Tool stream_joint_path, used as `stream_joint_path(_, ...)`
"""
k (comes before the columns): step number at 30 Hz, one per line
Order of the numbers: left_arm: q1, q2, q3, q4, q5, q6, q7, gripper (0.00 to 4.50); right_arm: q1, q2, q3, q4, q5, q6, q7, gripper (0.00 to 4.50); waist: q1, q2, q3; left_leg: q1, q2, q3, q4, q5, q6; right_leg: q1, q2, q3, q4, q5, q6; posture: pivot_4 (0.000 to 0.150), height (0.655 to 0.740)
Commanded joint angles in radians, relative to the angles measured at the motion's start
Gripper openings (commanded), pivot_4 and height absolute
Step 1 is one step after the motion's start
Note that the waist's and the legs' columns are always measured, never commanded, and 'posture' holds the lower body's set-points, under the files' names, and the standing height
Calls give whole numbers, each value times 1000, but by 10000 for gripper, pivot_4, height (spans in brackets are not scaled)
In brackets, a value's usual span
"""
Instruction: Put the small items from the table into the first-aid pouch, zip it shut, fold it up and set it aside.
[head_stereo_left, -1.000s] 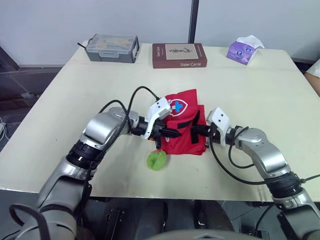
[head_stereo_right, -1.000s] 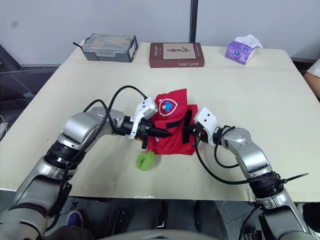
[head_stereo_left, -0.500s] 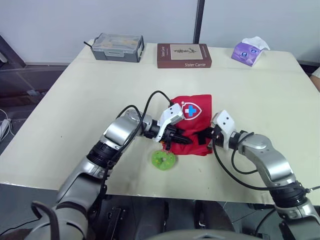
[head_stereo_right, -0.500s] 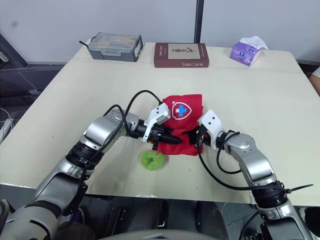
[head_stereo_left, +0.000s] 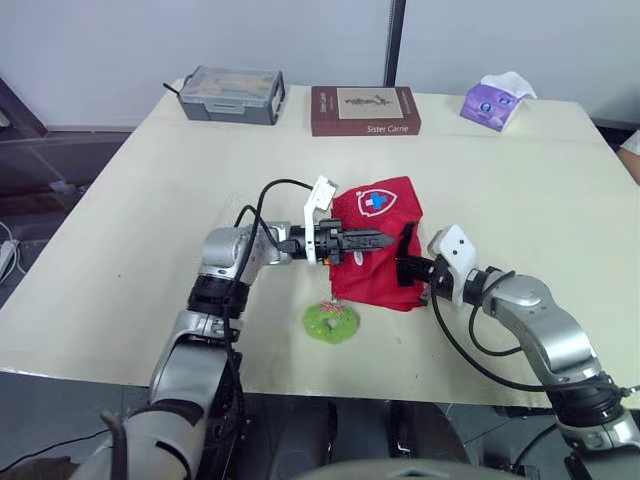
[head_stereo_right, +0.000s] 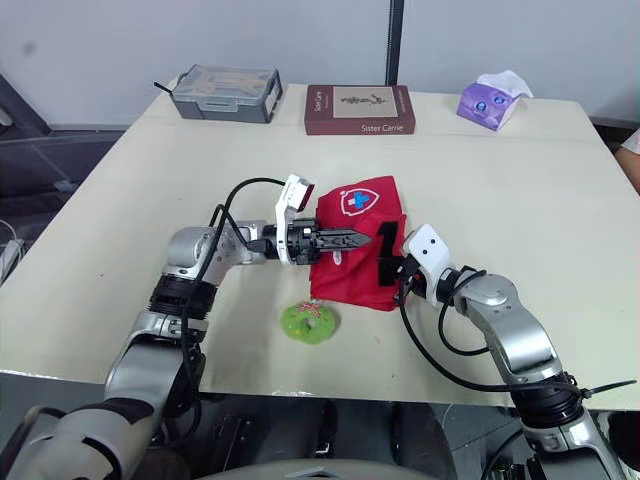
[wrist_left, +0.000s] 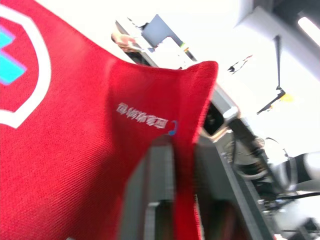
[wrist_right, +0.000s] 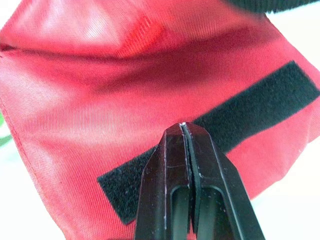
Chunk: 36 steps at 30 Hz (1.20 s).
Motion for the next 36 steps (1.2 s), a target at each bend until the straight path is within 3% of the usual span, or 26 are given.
stream_joint_path(1,25,31,-27,-89,-18,-1,-58,508,2,-7,-21,-19,11,0,-4,0,-6,0,0,0,0,0,0,0,0,0,0,0,0,0,0,1500,7400)
stream_joint_path(4,29,41,-53,-87,19,-53,-70,9219,-2,-8,-20,-18,15,2,-6,0,-5,0,0,0,1,-1,0,0,0,0,0,-1,0,0,-1,1500,7400)
stream_joint_path(7,28,31,-51,-80,36,-95,-57,23446,-1,-9,-17,-20,18,2,-7,0,-6,0,0,0,1,0,1,0,0,0,-1,0,0,-3,-3,1500,7400)
stream_joint_path(12,7,43,-7,-73,-30,-21,-85,23446,0,-9,-12,-17,21,1,-6,0,-8,0,0,0,1,0,0,0,0,0,0,0,0,-2,-3,1500,7400)
stream_joint_path(21,-58,-23,178,-14,-186,142,21,23446,-6,-10,-11,-14,22,2,-3,0,-10,0,0,0,1,-1,1,0,0,0,0,0,0,-2,3,1500,7400)
stream_joint_path(26,-66,-52,186,3,-133,66,116,23446,-6,-14,-12,-20,24,3,0,0,-9,0,0,0,1,-1,0,0,0,0,0,0,0,0,0,1500,7400)
stream_joint_path(29,-74,-94,158,45,-37,-62,200,15908,-1,-18,-14,-32,27,9,0,0,-3,0,0,0,0,-1,1,0,0,1,-1,0,0,0,0,1500,7400)
stream_joint_path(31,-65,-108,113,34,23,-132,208,6692,2,-21,-15,-39,29,11,-1,0,-5,0,0,0,-1,0,1,0,0,1,-1,1,0,0,0,1500,7400)
stream_joint_path(33,-59,-128,93,32,50,-157,231,1648,9,-24,-18,-51,33,14,-2,0,-5,0,0,0,-1,0,1,0,0,0,0,1,0,0,0,1500,7400)
stream_joint_path(36,-38,-138,61,17,74,-179,223,617,14,-28,-21,-67,37,20,-7,0,-5,0,0,0,-1,0,0,0,0,0,0,1,0,0,0,1500,7400)
